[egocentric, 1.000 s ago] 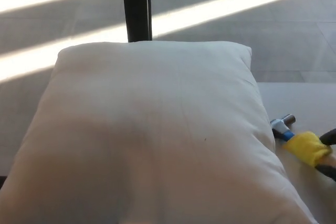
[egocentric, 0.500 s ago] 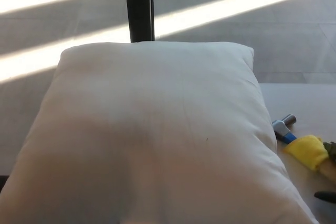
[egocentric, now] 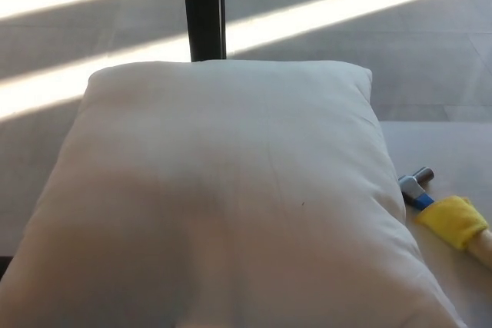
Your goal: A hammer is kept on the right hand side and a pillow is kept on the left hand side on the desk infront of the robot and the robot uses its right hand to pick up the hammer and makes a downward swinging motion to hit the pillow
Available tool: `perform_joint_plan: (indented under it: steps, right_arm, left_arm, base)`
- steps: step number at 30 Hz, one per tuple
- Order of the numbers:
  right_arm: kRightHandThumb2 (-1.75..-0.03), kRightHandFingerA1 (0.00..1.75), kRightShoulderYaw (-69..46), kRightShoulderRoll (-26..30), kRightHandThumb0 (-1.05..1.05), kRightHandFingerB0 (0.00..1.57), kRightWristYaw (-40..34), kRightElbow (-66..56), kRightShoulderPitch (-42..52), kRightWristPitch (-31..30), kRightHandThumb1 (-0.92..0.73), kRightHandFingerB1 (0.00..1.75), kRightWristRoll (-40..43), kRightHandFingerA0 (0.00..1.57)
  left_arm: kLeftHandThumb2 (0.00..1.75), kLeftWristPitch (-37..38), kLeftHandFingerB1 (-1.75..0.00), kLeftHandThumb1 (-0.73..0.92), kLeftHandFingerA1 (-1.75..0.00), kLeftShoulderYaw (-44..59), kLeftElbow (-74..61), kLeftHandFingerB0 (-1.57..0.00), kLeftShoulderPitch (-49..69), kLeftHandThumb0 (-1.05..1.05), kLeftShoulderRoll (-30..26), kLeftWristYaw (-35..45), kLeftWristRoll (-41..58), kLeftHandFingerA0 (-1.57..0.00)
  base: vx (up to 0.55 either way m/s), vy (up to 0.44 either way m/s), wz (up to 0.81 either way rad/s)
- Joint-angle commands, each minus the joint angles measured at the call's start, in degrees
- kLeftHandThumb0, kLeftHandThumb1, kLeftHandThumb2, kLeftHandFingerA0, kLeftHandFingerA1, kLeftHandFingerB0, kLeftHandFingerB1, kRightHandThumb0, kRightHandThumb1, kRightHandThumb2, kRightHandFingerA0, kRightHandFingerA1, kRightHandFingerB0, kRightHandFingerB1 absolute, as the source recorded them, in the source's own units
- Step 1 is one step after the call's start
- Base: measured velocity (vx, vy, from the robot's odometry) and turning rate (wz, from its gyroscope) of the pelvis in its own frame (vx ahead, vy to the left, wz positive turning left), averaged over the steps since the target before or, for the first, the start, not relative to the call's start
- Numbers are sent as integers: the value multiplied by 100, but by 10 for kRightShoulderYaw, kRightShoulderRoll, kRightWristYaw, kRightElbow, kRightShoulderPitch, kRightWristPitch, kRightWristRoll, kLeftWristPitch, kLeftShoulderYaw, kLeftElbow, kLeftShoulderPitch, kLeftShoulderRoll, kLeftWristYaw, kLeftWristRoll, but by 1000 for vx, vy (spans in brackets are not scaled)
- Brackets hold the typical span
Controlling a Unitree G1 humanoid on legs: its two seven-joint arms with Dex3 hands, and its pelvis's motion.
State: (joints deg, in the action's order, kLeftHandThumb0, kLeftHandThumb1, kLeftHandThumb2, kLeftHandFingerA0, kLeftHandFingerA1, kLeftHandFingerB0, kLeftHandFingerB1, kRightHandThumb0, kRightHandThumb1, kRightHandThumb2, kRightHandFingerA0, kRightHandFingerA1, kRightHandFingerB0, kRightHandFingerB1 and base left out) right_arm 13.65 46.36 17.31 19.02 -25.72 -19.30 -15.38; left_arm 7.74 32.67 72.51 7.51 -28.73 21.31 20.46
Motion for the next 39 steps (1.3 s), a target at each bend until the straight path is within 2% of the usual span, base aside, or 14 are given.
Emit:
perform_joint_plan:
  steps: [1, 4, 5, 7, 15, 16, 17, 19, 22, 31, 33, 34, 36, 39]
  right_arm:
    - [-74, 0, -206, 38, -89, 0, 9, -37, 73, -28, -59, 8, 95, 0]
    - [-92, 10, -295, 40, -97, 3, -24, 10, 115, 4, -55, 0, 111, 0]
    - [-78, 0, -387, 13, -82, 10, -59, 43, 143, 19, -46, 14, 151, 0]
    - [-78, 0, -449, -4, -80, 8, -94, 70, 158, 11, -45, 21, 166, 0]
    - [-79, 12, -650, -89, -70, 11, -287, 192, 193, 52, -49, 33, 240, 0]
    - [-81, 21, -674, -99, -63, 10, -332, 224, 195, 64, -48, 42, 252, 0]
    - [-84, 35, -682, -106, -59, 16, -370, 244, 200, 72, -48, 46, 251, 0]
    - [-59, 40, -694, -121, -51, 25, -420, 273, 208, 90, -65, 33, 250, 0]
    - [-81, 25, -710, -143, -54, 8, -424, 299, 227, 111, -64, 44, 265, 0]
    - [-64, 42, -774, -203, -54, 19, -368, 356, 223, 130, -82, 41, 332, 2]
    - [-99, 27, -786, -213, -64, 0, -313, 342, 227, 102, -65, 24, 345, 0]
    - [-69, 35, -802, -216, -53, 6, -306, 341, 221, 100, -84, 23, 360, 2]
    - [-91, 21, -819, -189, -64, 0, -280, 391, 197, 85, -58, 19, 375, 0]
    - [-79, 26, -842, -179, -58, 4, -251, 410, 184, 71, -78, 15, 392, 3]
  left_arm:
    - [62, 13, -48, 75, -60, 5, 0, -50, 3, -64, -8, 1, 2, -57]
    - [62, 16, -46, 75, -59, 4, 0, -49, 6, -65, -9, 5, 0, -57]
    - [98, 6, -58, 58, -67, 8, 4, -44, 2, -66, -11, 0, 5, -54]
    - [62, 9, -45, 75, -57, 4, 2, -48, 1, -65, -12, 1, 0, -57]
    - [62, 7, -45, 75, -60, 6, 5, -50, -4, -65, -9, -3, 2, -59]
    - [98, 6, -58, 57, -67, 8, 6, -43, -5, -64, -9, -2, 5, -53]
    - [62, 6, -46, 74, -58, 9, 7, -49, -6, -65, -9, -4, 5, -58]
    - [62, 7, -45, 74, -57, 8, 9, -48, -5, -66, -9, -7, 3, -58]
    - [62, 6, -45, 73, -55, 15, 13, -49, -4, -64, -9, -6, 10, -58]
    - [62, 9, -47, 74, -58, 14, 7, -50, 1, -63, -10, -10, 9, -59]
    - [63, 9, -47, 74, -56, 11, 11, -50, -5, -64, -13, -12, 4, -58]
    - [63, 8, -47, 74, -57, 9, 9, -49, -6, -63, -14, -12, 2, -57]
    - [61, -10, -45, 72, -56, 15, 5, -51, -13, -66, -18, -19, 11, -57]
    - [61, -21, -43, 72, -57, 25, 4, -51, -21, -68, -21, -21, 21, -59]
  base:
    - [0, 0, 0]
    - [0, 0, 0]
    - [0, 0, 0]
    - [0, 0, 0]
    - [0, 0, 0]
    - [0, 0, 0]
    - [0, 0, 0]
    - [0, 0, 0]
    - [0, 0, 0]
    - [0, 0, 0]
    - [0, 0, 0]
    - [0, 0, 0]
    - [0, 0, 0]
    - [0, 0, 0]
